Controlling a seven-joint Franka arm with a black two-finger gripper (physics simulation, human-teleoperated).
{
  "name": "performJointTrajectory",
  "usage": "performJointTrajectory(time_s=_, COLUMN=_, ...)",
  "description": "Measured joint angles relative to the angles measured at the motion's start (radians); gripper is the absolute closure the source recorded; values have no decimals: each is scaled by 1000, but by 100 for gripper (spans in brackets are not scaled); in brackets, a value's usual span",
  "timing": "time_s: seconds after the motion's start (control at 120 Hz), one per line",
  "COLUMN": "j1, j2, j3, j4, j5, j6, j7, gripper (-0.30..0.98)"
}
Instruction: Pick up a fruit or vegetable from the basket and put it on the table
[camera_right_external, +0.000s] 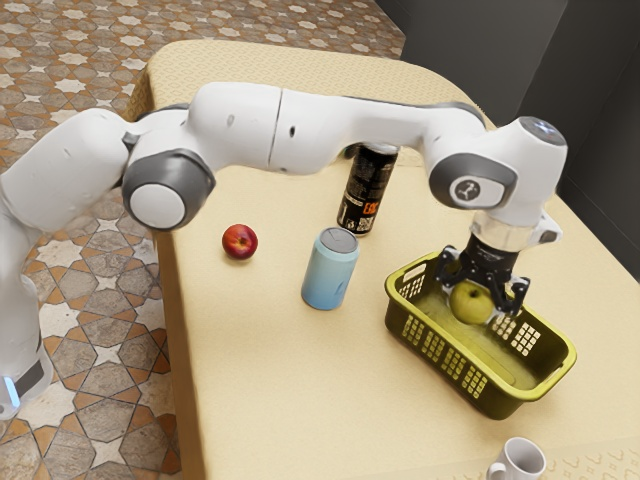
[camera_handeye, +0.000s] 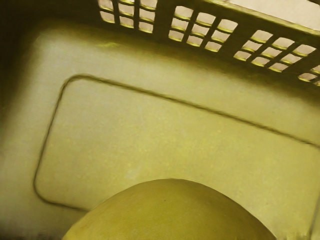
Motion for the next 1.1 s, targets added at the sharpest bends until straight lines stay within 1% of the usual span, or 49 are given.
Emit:
performJointTrajectory(time_s=0.075, j1=0, j2=-34, j3=-2, j4=12, j5=0, j6=-18, j7=5, gripper=35)
performJointTrajectory(time_s=0.15, j1=-5, j2=-74, j3=-2, j4=2, j5=-4, j6=-44, j7=9, gripper=33)
performJointTrajectory(time_s=0.283, j1=-40, j2=-176, j3=-5, j4=-118, j5=-19, j6=-74, j7=17, gripper=34)
performJointTrajectory(time_s=0.383, j1=-59, j2=-221, j3=-22, j4=-200, j5=-28, j6=-85, j7=23, gripper=34)
performJointTrajectory(time_s=0.567, j1=-75, j2=-238, j3=-62, j4=-296, j5=-36, j6=-92, j7=32, gripper=35)
performJointTrajectory(time_s=0.783, j1=-96, j2=-239, j3=-95, j4=-336, j5=-44, j6=-93, j7=38, gripper=35)
performJointTrajectory(time_s=0.833, j1=-102, j2=-242, j3=-95, j4=-343, j5=-53, j6=-84, j7=39, gripper=24)
performJointTrajectory(time_s=0.917, j1=-105, j2=-245, j3=-94, j4=-355, j5=-71, j6=-68, j7=41, gripper=14)
performJointTrajectory(time_s=1.0, j1=-106, j2=-249, j3=-95, j4=-358, j5=-78, j6=-59, j7=43, gripper=8)
performJointTrajectory(time_s=1.1, j1=-109, j2=-252, j3=-99, j4=-357, j5=-81, j6=-50, j7=46, gripper=4)
